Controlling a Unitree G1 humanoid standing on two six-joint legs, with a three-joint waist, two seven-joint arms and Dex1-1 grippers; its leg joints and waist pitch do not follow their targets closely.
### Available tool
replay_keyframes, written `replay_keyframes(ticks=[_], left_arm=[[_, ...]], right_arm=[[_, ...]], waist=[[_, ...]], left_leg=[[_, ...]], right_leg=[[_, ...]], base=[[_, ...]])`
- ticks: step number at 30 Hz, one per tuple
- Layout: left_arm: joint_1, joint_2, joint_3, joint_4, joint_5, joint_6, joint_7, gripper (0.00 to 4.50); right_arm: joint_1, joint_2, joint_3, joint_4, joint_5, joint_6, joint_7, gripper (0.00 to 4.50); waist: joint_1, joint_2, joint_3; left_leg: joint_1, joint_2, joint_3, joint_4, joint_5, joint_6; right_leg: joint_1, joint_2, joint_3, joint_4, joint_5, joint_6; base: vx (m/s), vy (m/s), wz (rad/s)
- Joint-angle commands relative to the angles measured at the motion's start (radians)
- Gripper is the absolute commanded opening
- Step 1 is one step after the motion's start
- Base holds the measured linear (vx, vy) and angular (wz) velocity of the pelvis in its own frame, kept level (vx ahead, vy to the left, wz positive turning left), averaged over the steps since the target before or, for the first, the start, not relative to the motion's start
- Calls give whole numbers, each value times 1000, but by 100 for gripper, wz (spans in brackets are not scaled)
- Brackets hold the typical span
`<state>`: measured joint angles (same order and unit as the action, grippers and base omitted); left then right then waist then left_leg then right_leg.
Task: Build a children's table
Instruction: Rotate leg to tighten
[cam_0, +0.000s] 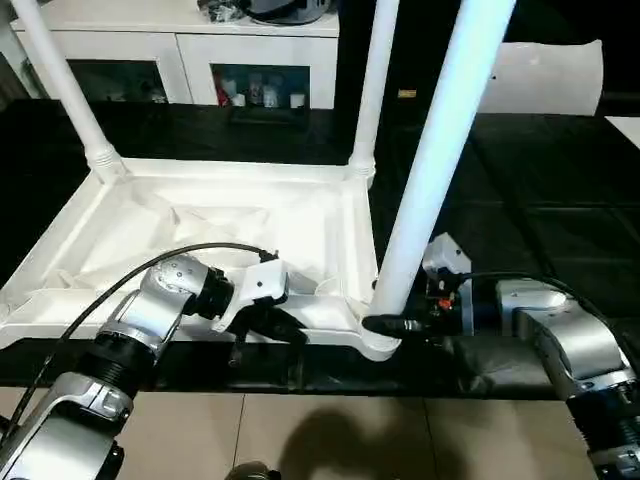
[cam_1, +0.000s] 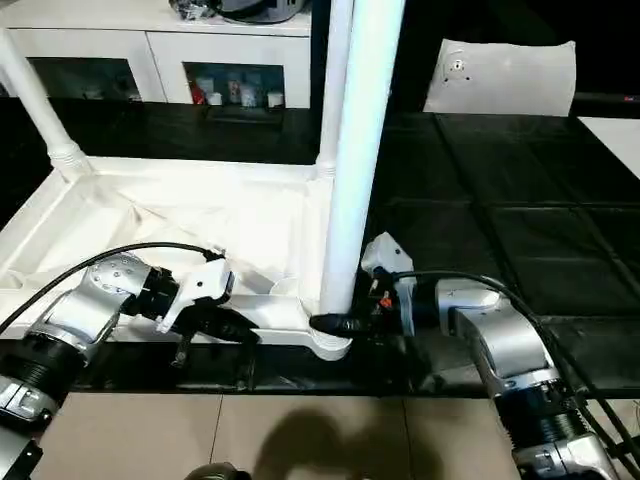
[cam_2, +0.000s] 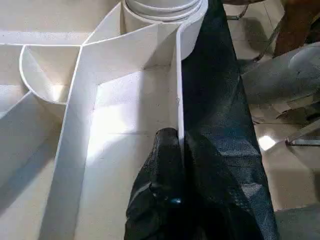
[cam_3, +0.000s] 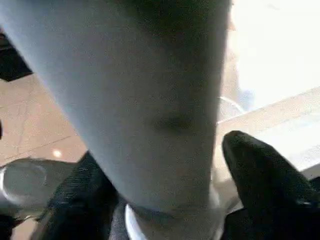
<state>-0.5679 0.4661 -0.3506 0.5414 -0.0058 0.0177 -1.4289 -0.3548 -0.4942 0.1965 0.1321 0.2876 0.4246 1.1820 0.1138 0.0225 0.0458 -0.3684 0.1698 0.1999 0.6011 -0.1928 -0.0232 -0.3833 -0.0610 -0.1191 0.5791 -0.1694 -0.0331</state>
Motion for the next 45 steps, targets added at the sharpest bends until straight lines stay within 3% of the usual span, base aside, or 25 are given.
replay_keyframes(ticks=[1,4,7,8,15,19,22,24,27,30,33,34,36,39,44,45], left_arm=[[-19,7,-10,-43,-6,-20,-34,0],[-24,6,-10,-39,-8,-18,-30,0],[-28,2,-8,-30,-10,-17,-28,0],[-27,0,-6,-30,-12,-15,-27,0],[-28,-25,12,-25,-30,5,0,0],[-50,-68,32,15,1,58,122,0],[-67,-99,57,31,-6,97,186,0],[-102,-153,89,66,-6,136,301,0],[-122,-181,102,91,5,149,373,0],[-167,-254,143,137,5,190,524,0],[-208,-324,177,178,1,215,655,0],[-208,-324,177,178,1,215,655,0],[-208,-338,176,175,2,213,657,0],[-195,-331,158,165,15,194,628,0],[-158,-282,133,152,28,146,559,0],[-143,-254,119,152,36,120,524,0]], right_arm=[[-21,-13,5,7,16,0,19,299],[-22,-15,9,9,20,7,41,288],[-15,-17,11,-2,32,22,56,248],[-13,-17,10,-7,38,30,58,245],[1,6,-2,-36,69,71,43,209],[25,82,-25,-67,92,116,-72,207],[22,140,-45,-47,69,130,-183,207],[17,224,-62,-4,10,111,-340,207],[9,274,-75,24,-17,103,-429,207],[-56,392,-127,140,-56,97,-651,206],[-175,511,-194,307,-91,52,-885,206],[-175,511,-194,307,-91,52,-885,206],[-202,542,-212,342,-90,8,-913,261],[-201,546,-218,333,-101,-17,-913,296],[-152,498,-213,240,-104,-52,-826,331],[-119,450,-209,199,-104,-64,-783,355]], waist=[[-3,-8,-63],[-2,-8,-64],[-2,-6,-65],[-1,-1,-65],[0,-3,-63],[-5,-6,-61],[-10,-7,-61],[-22,-15,-62],[-34,-10,-65],[-41,-3,-67],[-61,-2,-68],[-64,-2,-67],[-62,-2,-70],[-59,-6,-72],[-61,-8,-68],[-62,-7,-69]], left_leg=[[23,86,-39,-70,-173,40],[22,85,-39,-70,-167,41],[23,87,-40,-70,-160,42],[24,87,-40,-70,-163,41],[25,86,-40,-71,-185,29],[27,82,-42,-72,-203,15],[26,81,-44,-72,-202,10],[25,77,-45,-72,-203,-1],[21,77,-45,-71,-168,11],[20,75,-44,-69,-148,12],[23,74,-46,-69,-164,-12],[21,73,-44,-69,-157,-7],[16,73,-42,-68,-125,15],[15,74,-39,-66,-69,60],[11,75,-40,-68,-92,68],[13,77,-41,-68,-93,67]], right_leg=[[40,-118,74,-70,-324,-142],[41,-118,74,-70,-323,-139],[41,-117,74,-67,-301,-144],[39,-116,74,-67,-297,-147],[40,-118,73,-72,-331,-142],[40,-119,72,-81,-382,-127],[39,-121,71,-83,-406,-115],[38,-122,69,-86,-415,-112],[39,-118,72,-79,-357,-122],[40,-119,73,-71,-296,-149],[40,-120,72,-72,-293,-169],[41,-118,73,-72,-279,-170],[46,-119,76,-65,-216,-174],[50,-118,76,-53,-133,-188],[53,-118,76,-59,-181,-169],[52,-118,75,-58,-183,-166]], base=[[0,0,0],[0,0,0],[0,0,0],[0,0,0],[0,0,0],[0,0,0],[0,0,0],[0,0,0],[0,0,0],[0,0,0],[0,0,0],[0,0,0],[0,0,0],[0,0,0],[0,0,0],[0,0,0]])
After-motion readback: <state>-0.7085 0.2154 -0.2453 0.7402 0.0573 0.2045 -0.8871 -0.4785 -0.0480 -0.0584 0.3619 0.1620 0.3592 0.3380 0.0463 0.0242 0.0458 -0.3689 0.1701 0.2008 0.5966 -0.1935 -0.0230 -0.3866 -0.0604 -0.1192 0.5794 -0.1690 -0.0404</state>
